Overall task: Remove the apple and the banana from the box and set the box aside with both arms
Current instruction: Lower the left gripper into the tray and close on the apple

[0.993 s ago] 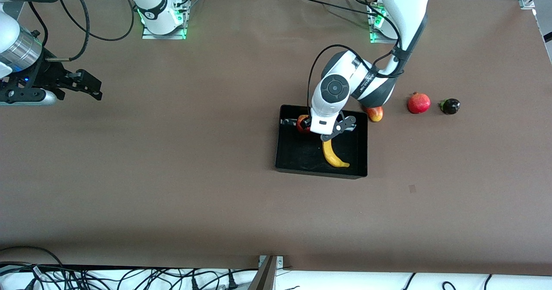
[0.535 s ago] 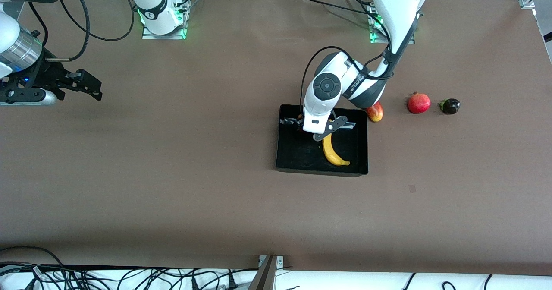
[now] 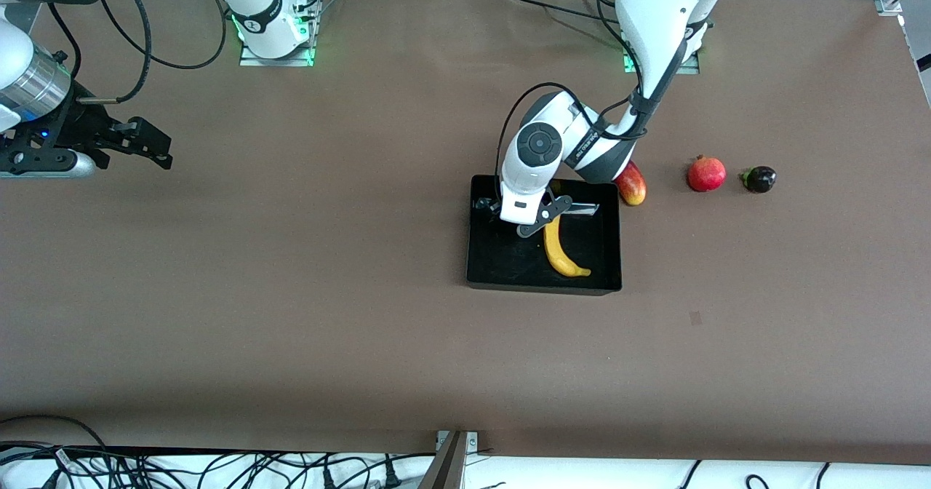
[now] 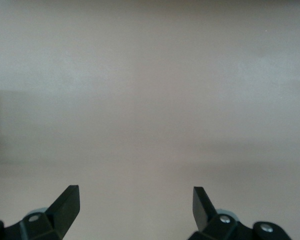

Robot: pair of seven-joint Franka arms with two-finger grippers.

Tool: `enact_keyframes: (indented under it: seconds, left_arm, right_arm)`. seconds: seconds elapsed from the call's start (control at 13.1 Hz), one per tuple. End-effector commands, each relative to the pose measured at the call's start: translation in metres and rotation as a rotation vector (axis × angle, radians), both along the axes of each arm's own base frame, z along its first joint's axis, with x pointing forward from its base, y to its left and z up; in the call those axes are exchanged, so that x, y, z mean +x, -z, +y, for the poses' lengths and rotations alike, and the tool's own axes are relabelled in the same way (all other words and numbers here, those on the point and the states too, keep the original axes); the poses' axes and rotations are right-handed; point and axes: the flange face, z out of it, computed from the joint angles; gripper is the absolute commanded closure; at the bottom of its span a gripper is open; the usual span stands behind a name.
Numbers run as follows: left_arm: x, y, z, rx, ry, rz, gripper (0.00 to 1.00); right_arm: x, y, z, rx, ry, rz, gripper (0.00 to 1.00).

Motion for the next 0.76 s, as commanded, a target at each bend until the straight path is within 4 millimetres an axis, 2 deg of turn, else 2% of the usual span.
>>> enact_keyframes:
  seconds: [0.0,0.08,0.46,0.53,0.61,0.69]
  left_arm:
    - [-0.004,0.017,-0.011,-0.002,-0.017,0.003,0.16]
    - [-0.004,0.020,-0.011,0.000,-0.022,0.006,0.20]
    - [-0.003,0.040,-0.009,0.005,-0.020,-0.019,0.27]
    - [-0.003,0.041,-0.009,0.009,-0.014,-0.023,0.25]
    - [-0.004,0.041,-0.009,0.017,-0.003,-0.029,0.02]
    - [-0.003,0.043,-0.008,0.020,-0.002,-0.033,0.00]
  right_arm:
    - [0.001,-0.004,0.002,0.002,-0.003,-0.007,0.00]
    - [0.001,-0.004,0.002,0.002,-0.003,-0.007,0.00]
    - [0.002,-0.004,0.002,0.002,-0.003,-0.008,0.00]
    - [0.001,-0.004,0.003,0.002,-0.003,-0.008,0.00]
    - [0.001,-0.004,0.003,0.002,-0.005,-0.008,0.00]
    - [0.001,-0.004,0.003,0.002,-0.005,-0.008,0.00]
